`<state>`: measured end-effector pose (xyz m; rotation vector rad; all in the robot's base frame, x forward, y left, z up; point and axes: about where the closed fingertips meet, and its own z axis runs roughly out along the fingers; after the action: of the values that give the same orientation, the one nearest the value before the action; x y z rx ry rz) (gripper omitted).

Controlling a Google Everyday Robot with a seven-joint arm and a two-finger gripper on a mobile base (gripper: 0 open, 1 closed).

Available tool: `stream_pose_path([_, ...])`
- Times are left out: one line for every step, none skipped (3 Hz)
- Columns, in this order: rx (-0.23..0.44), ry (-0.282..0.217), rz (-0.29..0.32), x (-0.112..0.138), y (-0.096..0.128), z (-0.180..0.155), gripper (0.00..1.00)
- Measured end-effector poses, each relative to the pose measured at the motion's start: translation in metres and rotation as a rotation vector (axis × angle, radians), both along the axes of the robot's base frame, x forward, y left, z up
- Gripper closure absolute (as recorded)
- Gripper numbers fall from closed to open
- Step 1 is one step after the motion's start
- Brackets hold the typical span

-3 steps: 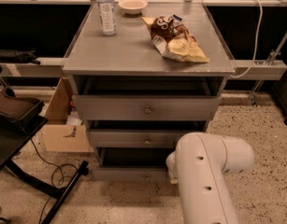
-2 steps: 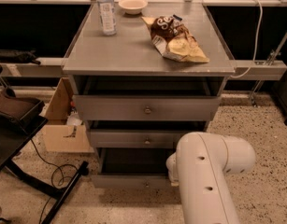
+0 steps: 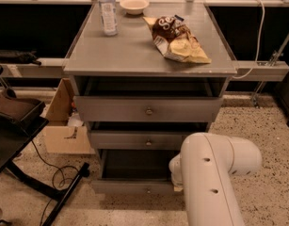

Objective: Open bottom drawer

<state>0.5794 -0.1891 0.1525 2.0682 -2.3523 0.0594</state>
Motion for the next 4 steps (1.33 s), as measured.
stream_pose_path([0.002, 0.013, -0.030, -0.007, -0.001, 0.002, 1.00])
stream_pose_path([0.001, 0.030, -0.038, -0.017, -0.002, 0.002, 1.00])
stream_pose_path([0.009, 0.044, -0.042, -0.024, 0.000, 0.004, 1.00])
stream_pose_path([0.015, 0.081, -0.055, -0.044, -0.005, 0.002, 1.00])
